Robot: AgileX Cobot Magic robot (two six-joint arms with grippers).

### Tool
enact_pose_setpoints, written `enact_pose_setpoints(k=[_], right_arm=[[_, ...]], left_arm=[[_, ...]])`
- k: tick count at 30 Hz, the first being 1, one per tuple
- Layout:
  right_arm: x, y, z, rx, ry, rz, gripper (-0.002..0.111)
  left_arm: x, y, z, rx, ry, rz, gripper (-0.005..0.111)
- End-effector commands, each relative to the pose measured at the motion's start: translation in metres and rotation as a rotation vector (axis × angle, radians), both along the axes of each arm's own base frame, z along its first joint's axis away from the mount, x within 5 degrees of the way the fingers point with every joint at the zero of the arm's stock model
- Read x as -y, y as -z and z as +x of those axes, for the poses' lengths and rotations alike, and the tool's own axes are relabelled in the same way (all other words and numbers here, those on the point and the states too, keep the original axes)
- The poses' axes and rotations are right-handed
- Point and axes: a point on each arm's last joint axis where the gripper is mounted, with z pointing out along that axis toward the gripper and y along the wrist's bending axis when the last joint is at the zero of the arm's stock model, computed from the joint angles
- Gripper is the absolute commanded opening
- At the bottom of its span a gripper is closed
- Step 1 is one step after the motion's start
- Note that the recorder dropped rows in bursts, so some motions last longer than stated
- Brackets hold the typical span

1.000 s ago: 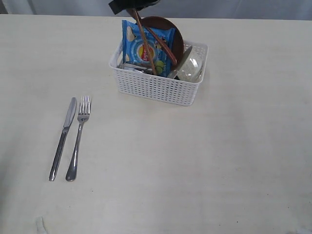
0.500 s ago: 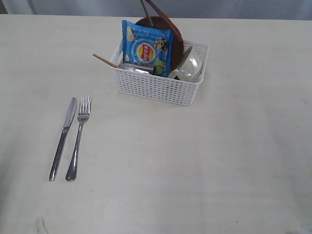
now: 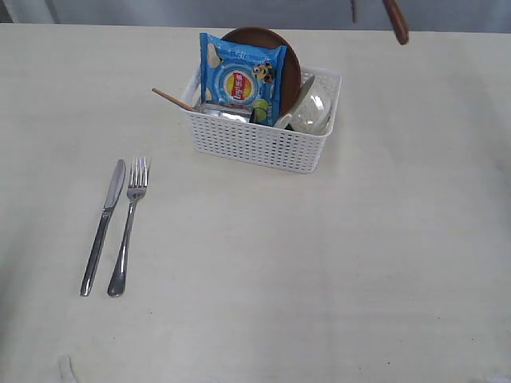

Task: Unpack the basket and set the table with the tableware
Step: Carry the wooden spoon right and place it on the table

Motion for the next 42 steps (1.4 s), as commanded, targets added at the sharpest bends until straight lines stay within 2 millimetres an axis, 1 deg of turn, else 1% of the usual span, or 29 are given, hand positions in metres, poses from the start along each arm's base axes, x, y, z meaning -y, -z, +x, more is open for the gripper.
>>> enact_pose_setpoints(k=[1,2,4,6,7,9,11,14,17,19,23,27,28,29,33,34,35,39,41,42], right_arm=[[0.053,0.028,0.001,-0.274,0.227,0.001,-0.001],[0.064,0.036,0.001,-0.333,0.27,0.0,-0.001],[0.084,0.059,-0.002,-0.458,0.349,0.01,-0.001],[0.1,0.082,-0.005,-0.548,0.402,0.013,-0.001],[0.107,0.096,-0.006,-0.589,0.426,0.013,-0.001],[0.116,0.124,-0.011,-0.65,0.472,0.015,-0.001],[0.119,0.153,-0.016,-0.7,0.501,0.009,-0.001],[0.118,0.187,-0.025,-0.755,0.516,-0.003,-0.001],[0.113,0.211,-0.031,-0.757,0.517,-0.023,-0.001],[0.112,0.222,-0.033,-0.76,0.521,-0.035,-0.001],[0.107,0.24,-0.034,-0.784,0.511,-0.059,0.0],[0.102,0.248,-0.033,-0.784,0.498,-0.077,0.0],[0.102,0.249,-0.033,-0.783,0.498,-0.079,0.002],[0.102,0.25,-0.033,-0.781,0.501,-0.077,0.007],[0.103,0.25,-0.032,-0.77,0.504,-0.076,0.037],[0.103,0.25,-0.032,-0.768,0.505,-0.075,0.041],[0.103,0.25,-0.032,-0.768,0.505,-0.075,0.043],[0.103,0.25,-0.032,-0.768,0.505,-0.075,0.043],[0.103,0.243,-0.031,-0.75,0.503,-0.072,0.043],[0.103,0.233,-0.03,-0.719,0.498,-0.067,0.043]], left_arm=[[0.0,0.001,0.0,0.0,0.004,0.0,0.0],[0.0,0.001,0.0,0.0,0.004,0.0,0.0],[0.0,0.001,0.0,0.0,0.004,0.0,0.0],[0.0,0.001,0.0,-0.001,0.005,-0.008,0.0],[0.0,0.001,0.0,-0.001,0.005,-0.008,0.0],[0.0,0.001,0.0,-0.001,0.005,-0.008,0.0],[0.0,0.001,0.0,-0.001,0.005,-0.008,0.0],[0.0,0.001,0.0,-0.001,0.005,-0.008,0.0],[0.0,0.001,0.0,-0.001,0.005,-0.008,0.0],[0.0,0.001,0.0,-0.001,0.005,-0.008,0.0],[0.0,0.001,0.0,-0.001,0.005,-0.008,0.0],[0.0,0.001,0.0,-0.001,0.005,-0.006,0.0],[0.0,0.001,0.0,-0.001,0.005,-0.006,0.0],[0.0,0.001,0.0,-0.001,0.005,-0.006,0.0],[0.0,0.001,0.0,0.0,0.005,-0.004,0.0],[0.0,0.001,0.0,0.0,0.005,-0.004,0.0],[0.0,0.001,0.0,0.0,0.005,-0.004,0.0],[0.0,0.001,0.0,0.0,0.005,-0.004,0.0],[0.0,0.001,0.0,0.0,0.005,-0.004,0.0],[0.0,0.001,0.0,0.0,0.005,-0.004,0.0]])
